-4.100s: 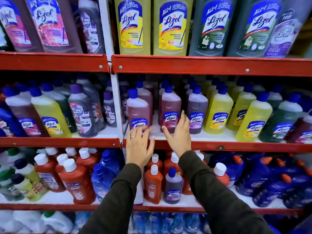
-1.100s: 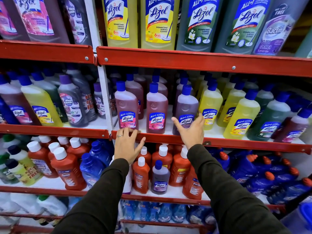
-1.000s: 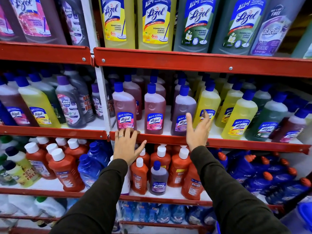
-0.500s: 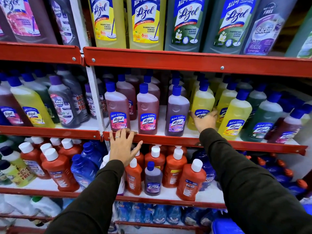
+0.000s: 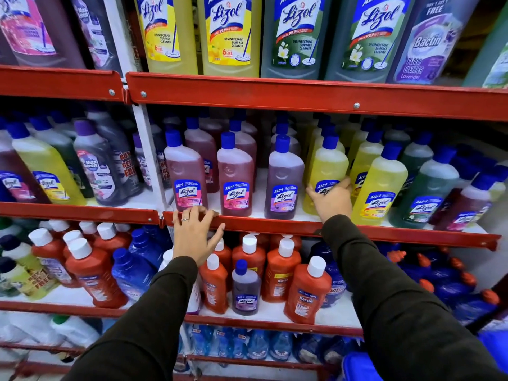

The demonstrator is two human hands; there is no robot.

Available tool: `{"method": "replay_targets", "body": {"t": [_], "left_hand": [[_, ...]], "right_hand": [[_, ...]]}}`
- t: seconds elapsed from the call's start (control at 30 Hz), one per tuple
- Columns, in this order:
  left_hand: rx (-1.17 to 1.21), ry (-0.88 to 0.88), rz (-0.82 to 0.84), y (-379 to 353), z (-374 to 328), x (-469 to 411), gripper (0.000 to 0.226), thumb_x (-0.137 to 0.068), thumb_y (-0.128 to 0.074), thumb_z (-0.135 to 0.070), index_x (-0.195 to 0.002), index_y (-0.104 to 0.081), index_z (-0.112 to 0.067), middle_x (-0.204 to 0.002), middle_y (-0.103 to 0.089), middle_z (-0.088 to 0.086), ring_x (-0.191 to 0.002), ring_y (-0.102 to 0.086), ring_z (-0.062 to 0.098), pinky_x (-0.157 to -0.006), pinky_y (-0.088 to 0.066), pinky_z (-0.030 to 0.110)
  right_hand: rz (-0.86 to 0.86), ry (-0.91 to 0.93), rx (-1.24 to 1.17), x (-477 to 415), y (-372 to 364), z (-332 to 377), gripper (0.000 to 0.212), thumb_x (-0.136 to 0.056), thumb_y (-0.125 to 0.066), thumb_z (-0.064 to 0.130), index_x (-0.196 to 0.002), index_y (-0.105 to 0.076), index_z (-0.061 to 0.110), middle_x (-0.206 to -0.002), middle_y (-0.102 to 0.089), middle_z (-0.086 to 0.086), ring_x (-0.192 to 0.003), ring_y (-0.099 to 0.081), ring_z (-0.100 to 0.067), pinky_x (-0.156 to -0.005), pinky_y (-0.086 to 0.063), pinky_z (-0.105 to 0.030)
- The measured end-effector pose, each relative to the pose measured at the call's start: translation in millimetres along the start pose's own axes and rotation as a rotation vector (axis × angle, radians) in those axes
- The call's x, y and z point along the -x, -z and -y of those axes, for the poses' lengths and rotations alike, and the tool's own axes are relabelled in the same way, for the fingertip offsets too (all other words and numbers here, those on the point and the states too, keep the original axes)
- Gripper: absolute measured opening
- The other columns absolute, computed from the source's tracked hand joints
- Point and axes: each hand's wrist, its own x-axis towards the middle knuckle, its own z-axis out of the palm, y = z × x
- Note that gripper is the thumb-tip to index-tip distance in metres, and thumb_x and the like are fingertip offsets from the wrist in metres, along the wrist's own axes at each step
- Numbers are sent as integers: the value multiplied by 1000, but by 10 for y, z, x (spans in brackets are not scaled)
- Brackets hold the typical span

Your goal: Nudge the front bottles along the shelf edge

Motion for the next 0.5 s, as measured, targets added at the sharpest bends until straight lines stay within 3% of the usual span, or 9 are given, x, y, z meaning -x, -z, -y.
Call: {"method": "replay_targets", "body": {"t": [0.5], "left_hand": [[67,21,-56,19,-8,-50,63,-95,-35,-60,-109,-70,-9,-109,-68,20,-109,-62,44,-103,-44,64]], "right_hand": [[6,84,-27,211,95,-190,103,-81,-80,58,-149,-32,-2,-141,-52,-25,-131,-57,-43,-107,-53,-51]]}}
